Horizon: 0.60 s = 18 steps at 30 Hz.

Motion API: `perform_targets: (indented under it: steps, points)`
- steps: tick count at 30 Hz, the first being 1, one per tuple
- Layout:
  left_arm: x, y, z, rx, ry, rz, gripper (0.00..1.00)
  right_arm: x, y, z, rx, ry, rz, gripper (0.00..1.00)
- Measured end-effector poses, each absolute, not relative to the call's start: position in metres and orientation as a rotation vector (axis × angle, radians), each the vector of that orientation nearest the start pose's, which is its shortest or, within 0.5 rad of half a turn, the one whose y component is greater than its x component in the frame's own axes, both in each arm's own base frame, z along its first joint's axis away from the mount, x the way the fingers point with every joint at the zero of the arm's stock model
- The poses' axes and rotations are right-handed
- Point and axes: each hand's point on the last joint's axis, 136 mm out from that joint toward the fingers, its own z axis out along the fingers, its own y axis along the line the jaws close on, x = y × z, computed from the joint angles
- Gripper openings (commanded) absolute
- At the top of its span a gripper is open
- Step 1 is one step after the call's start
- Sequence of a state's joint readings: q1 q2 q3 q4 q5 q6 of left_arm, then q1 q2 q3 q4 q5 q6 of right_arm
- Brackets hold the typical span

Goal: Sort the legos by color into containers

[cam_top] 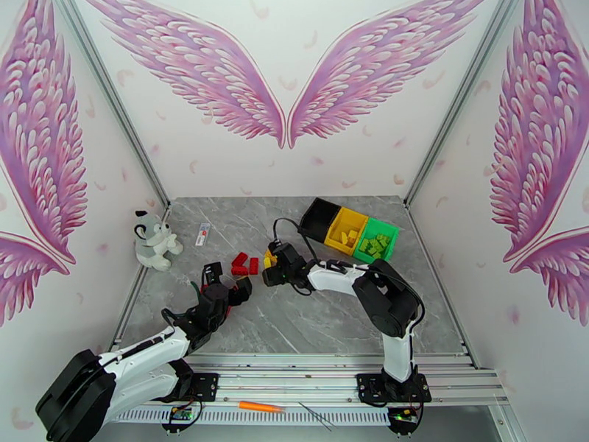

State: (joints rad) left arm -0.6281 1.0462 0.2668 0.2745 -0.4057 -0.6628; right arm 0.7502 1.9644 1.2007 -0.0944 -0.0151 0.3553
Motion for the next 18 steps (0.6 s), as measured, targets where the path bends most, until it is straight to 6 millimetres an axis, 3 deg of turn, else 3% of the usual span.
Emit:
perform_targets:
  steps: [9, 18]
  points:
    - [0.288, -0.126, 0.099, -0.281, 2.038, -0.386, 0.99, 0.38, 0.325, 0.043, -0.399, 2.453, 0.511, 0.82]
    - [0.288, -0.127, 0.087, -0.271, 2.076, -0.374, 0.99, 0.371, 0.318, 0.042, -0.39, 2.444, 0.529, 0.78]
